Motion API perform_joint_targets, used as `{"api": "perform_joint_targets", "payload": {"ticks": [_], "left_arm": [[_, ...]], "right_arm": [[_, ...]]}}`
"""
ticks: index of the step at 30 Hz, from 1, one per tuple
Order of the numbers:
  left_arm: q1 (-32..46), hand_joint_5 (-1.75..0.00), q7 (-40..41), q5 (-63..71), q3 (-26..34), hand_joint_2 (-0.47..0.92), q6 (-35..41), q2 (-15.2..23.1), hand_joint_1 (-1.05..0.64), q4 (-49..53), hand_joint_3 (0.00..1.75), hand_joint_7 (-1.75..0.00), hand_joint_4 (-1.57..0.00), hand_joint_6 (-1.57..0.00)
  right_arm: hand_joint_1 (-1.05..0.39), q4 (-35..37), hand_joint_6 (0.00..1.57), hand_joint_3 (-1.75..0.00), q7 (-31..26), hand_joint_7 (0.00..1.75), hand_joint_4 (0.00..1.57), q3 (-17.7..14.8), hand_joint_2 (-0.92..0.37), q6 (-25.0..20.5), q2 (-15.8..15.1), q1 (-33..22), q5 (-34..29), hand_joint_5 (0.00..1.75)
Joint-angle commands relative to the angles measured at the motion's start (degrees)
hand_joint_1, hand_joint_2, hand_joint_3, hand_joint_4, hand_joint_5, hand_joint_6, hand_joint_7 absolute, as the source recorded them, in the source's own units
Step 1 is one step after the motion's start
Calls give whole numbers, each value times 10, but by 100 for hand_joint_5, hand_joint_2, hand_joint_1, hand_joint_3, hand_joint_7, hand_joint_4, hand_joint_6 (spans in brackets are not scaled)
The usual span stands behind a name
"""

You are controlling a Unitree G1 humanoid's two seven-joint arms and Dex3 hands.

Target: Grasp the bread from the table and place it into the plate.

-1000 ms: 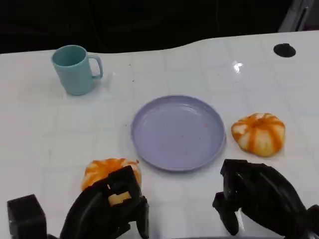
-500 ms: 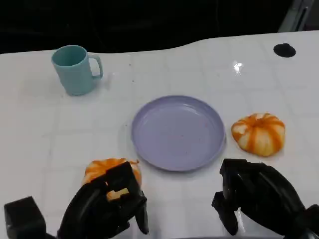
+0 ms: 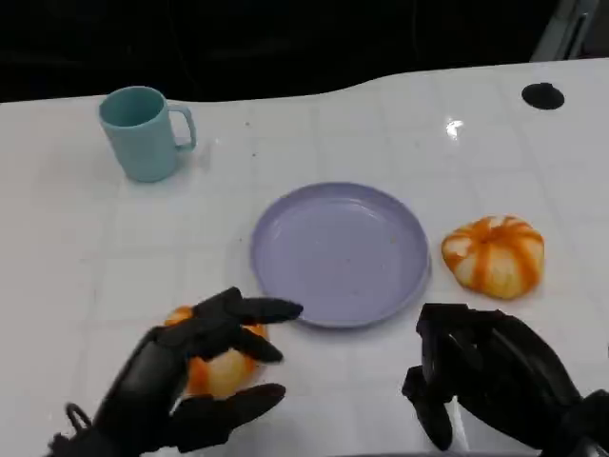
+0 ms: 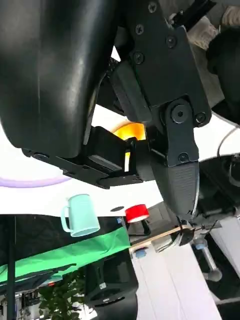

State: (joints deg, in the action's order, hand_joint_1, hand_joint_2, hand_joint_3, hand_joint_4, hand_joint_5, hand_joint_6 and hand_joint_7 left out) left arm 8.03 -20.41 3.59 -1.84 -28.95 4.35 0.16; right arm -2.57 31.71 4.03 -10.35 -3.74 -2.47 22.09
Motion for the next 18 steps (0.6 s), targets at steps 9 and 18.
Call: {"api": "perform_joint_targets", "payload": {"ticks": [9, 18], "left_arm": [[-18, -66, 70, 296, 26, 92, 49, 139, -74, -160, 15, -4, -20, -34], [-57, -52, 28, 460, -32, 92, 162, 169, -76, -203, 9, -1, -24, -31]], "right_arm": [[-94, 2, 112, -36, -1, 153, 128, -3, -92, 6, -6, 2, -2, 162], [-94, 0, 112, -36, 2, 152, 128, -5, -92, 4, -12, 0, -1, 161]]}}
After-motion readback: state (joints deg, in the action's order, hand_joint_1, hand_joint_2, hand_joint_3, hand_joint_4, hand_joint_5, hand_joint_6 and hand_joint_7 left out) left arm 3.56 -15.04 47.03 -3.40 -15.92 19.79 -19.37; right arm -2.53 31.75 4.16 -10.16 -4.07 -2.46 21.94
